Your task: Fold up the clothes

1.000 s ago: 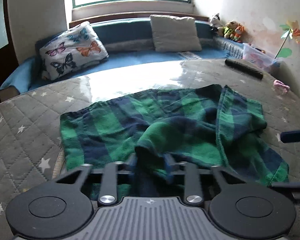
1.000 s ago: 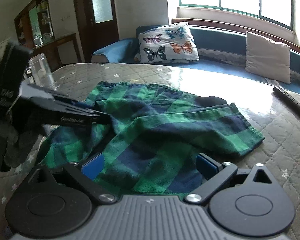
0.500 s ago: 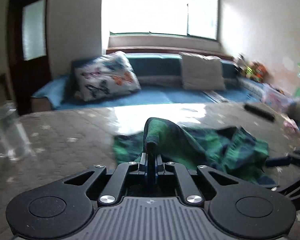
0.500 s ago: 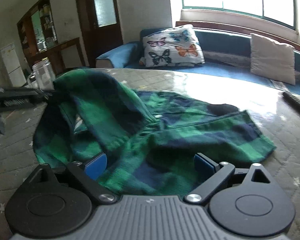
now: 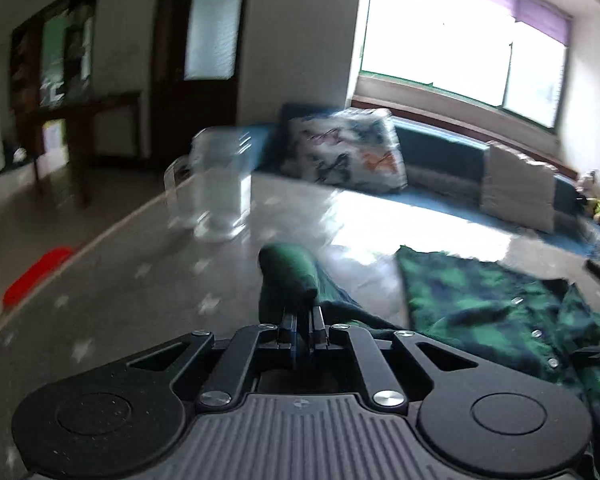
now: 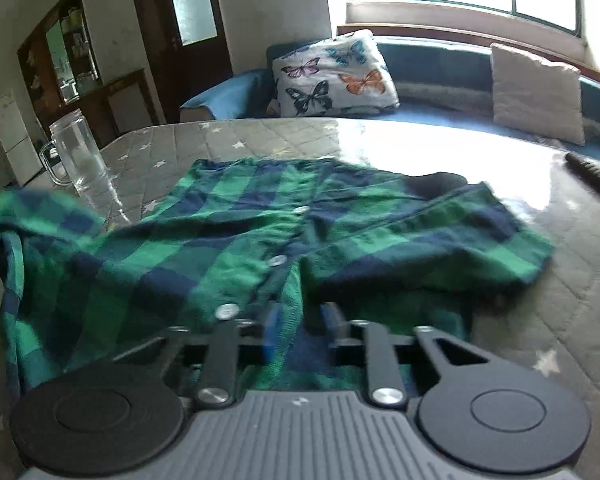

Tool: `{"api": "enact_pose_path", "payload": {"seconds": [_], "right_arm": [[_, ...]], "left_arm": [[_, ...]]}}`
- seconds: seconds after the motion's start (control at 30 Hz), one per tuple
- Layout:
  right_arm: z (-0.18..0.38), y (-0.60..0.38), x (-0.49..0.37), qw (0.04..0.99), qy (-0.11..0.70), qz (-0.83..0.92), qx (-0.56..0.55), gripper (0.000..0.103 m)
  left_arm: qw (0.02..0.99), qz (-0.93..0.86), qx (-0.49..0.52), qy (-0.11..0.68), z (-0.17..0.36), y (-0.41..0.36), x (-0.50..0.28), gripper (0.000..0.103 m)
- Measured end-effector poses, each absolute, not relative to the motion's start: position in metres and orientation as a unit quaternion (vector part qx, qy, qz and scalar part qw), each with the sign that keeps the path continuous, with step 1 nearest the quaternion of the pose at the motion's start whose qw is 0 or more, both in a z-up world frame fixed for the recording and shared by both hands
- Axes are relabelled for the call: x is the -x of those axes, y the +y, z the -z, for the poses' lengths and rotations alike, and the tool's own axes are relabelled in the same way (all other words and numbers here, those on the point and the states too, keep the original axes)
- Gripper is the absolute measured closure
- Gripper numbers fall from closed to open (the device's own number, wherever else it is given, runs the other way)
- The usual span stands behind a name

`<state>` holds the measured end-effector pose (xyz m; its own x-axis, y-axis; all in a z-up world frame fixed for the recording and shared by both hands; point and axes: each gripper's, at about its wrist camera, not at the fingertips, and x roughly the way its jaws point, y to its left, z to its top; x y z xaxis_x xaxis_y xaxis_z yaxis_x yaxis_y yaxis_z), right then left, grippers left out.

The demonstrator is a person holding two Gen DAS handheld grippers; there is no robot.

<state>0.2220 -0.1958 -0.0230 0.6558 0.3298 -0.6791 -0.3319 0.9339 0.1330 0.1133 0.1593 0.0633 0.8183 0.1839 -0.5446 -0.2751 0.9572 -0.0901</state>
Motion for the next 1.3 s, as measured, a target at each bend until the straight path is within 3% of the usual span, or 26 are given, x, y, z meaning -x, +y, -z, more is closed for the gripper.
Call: {"api": "enact_pose_path", "payload": {"seconds": [0.2, 0.5, 0.6, 0.63, 0.67, 0.77, 0.9, 1.03, 1.2, 1.27, 1.3], "right_arm": [[0.016, -0.215, -0.197, 0.919, 0.360, -0.157, 0.028, 0.098], [0.008, -0.238, -0.194, 0.924, 0.364, -0.110, 0.032, 0.095], [-0.001, -0.234, -0.200, 0.929, 0.350, -0.119, 0.033, 0.080], [-0.004, -0.231, -0.207, 0.930, 0.345, -0.127, 0.032, 0.069], [-0.005, -0.227, -0.213, 0.929, 0.345, -0.132, 0.029, 0.066], [-0.003, -0.217, -0.239, 0.924, 0.355, -0.139, 0.018, 0.064], [0.007, -0.206, -0.284, 0.915, 0.382, -0.132, -0.005, 0.050], [0.024, -0.195, -0.321, 0.910, 0.405, -0.096, -0.002, 0.037], [0.044, -0.188, -0.335, 0.906, 0.416, -0.070, 0.034, 0.039], [0.048, -0.186, -0.335, 0.907, 0.414, -0.061, 0.052, 0.054], [0.046, -0.189, -0.333, 0.907, 0.414, -0.065, 0.048, 0.067]], "left_arm": [[0.937, -0.164, 0.082, 0.296, -0.045, 0.180, -0.098, 0.101], [0.934, -0.174, 0.077, 0.304, -0.047, 0.190, -0.090, 0.100], [0.937, -0.175, 0.067, 0.296, -0.054, 0.187, -0.091, 0.098], [0.938, -0.174, 0.062, 0.294, -0.056, 0.186, -0.092, 0.098], [0.939, -0.173, 0.058, 0.291, -0.059, 0.185, -0.093, 0.092], [0.943, -0.171, 0.045, 0.282, -0.066, 0.181, -0.094, 0.063], [0.948, -0.153, 0.026, 0.278, -0.069, 0.173, -0.099, 0.052], [0.947, -0.130, 0.016, 0.292, -0.060, 0.163, -0.113, 0.050], [0.943, -0.100, 0.008, 0.318, -0.042, 0.149, -0.132, 0.046], [0.941, -0.091, 0.002, 0.327, -0.035, 0.142, -0.139, 0.045], [0.939, -0.087, -0.002, 0.331, -0.031, 0.138, -0.142, 0.045]]}}
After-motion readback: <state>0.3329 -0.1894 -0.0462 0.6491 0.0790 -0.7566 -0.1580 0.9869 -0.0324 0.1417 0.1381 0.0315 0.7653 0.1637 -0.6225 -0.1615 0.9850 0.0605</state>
